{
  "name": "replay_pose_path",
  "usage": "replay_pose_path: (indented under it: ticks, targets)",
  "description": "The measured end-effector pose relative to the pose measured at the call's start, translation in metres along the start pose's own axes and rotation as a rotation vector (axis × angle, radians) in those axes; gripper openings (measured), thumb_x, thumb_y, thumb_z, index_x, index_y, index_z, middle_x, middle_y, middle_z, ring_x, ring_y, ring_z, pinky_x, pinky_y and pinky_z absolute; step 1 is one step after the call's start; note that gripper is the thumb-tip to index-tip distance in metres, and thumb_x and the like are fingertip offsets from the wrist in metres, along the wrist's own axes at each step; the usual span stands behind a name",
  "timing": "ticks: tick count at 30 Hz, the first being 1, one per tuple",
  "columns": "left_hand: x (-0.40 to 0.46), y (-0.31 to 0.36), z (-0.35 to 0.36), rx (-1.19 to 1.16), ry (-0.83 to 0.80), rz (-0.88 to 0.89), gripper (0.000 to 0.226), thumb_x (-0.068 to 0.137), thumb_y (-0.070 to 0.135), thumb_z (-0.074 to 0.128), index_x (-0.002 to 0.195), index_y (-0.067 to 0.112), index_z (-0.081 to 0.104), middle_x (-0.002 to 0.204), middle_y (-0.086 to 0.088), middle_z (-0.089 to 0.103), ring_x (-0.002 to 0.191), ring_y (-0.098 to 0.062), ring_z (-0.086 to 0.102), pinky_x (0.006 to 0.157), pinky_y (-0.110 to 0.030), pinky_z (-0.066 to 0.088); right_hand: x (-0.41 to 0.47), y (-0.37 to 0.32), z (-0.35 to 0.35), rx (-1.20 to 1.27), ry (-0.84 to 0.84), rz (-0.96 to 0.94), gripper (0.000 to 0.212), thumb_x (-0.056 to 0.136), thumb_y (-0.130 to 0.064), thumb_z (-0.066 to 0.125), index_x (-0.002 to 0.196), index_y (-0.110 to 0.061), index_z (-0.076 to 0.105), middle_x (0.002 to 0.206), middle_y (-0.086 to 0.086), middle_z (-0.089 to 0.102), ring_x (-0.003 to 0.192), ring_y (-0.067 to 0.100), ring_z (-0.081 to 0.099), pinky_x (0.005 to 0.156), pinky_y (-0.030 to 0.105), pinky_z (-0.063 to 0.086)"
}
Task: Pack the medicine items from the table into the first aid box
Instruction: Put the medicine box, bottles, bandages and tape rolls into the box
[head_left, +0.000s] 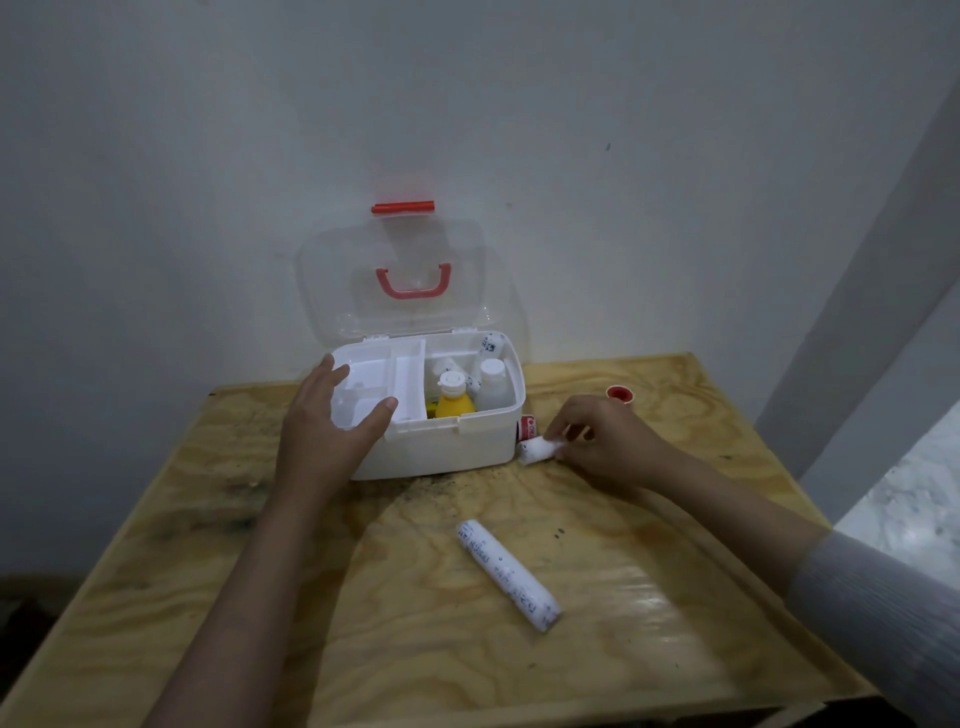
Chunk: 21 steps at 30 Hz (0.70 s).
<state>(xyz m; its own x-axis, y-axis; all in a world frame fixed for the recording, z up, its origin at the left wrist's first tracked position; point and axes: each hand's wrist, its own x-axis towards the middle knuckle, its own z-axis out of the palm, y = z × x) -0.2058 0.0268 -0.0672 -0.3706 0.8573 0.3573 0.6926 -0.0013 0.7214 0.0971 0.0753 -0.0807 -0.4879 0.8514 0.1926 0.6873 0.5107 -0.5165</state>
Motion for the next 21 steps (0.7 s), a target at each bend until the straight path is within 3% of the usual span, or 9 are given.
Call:
replay_pose_path:
  ticks: [3, 10, 15, 21]
  targets:
    - [0.0, 0.0, 0.0, 0.0, -0.004, -0.001, 0.07, 0.076, 0.048, 0.071, 0.136, 0.021, 0.049, 0.154, 0.002, 0.034, 0.138, -0.023, 0.036, 0.106, -0.044, 0.036, -0.003, -0.001, 0.001, 0.014, 0.01, -0.003, 0.014, 0.074, -0.01, 0.073, 0.086, -0.016, 0.07, 0.088, -0.001, 0.063, 0.076, 0.007, 0.059, 0.065, 0.012, 0.048]
    - [0.001, 0.0, -0.004, 0.002, -0.045, -0.02, 0.077, 0.073, 0.057, 0.069, 0.139, 0.025, 0.043, 0.155, 0.003, 0.031, 0.139, -0.023, 0.033, 0.106, -0.047, 0.035, -0.018, -0.023, -0.021, 0.054, 0.006, -0.052, 0.011, 0.075, -0.01, 0.074, 0.085, -0.014, 0.07, 0.085, -0.003, 0.064, 0.077, 0.01, 0.062, 0.07, 0.024, 0.054]
    - [0.004, -0.001, -0.014, -0.009, -0.151, -0.037, 0.088, 0.071, 0.062, 0.065, 0.145, 0.032, 0.03, 0.158, 0.007, 0.022, 0.142, -0.023, 0.028, 0.109, -0.049, 0.032, -0.012, -0.071, -0.055, 0.112, 0.098, -0.142, 0.014, 0.075, -0.011, 0.076, 0.087, -0.016, 0.072, 0.086, -0.003, 0.066, 0.077, 0.01, 0.064, 0.07, 0.02, 0.056]
    - [-0.002, -0.009, -0.034, 0.033, -0.152, -0.033, 0.087, 0.079, 0.052, 0.066, 0.15, 0.027, 0.022, 0.158, 0.005, 0.023, 0.143, -0.022, 0.027, 0.111, -0.045, 0.028, 0.035, -0.135, -0.046, 0.045, 0.152, -0.298, 0.016, 0.079, -0.012, 0.072, 0.095, -0.011, 0.072, 0.09, 0.001, 0.064, 0.075, 0.009, 0.062, 0.071, 0.018, 0.054]
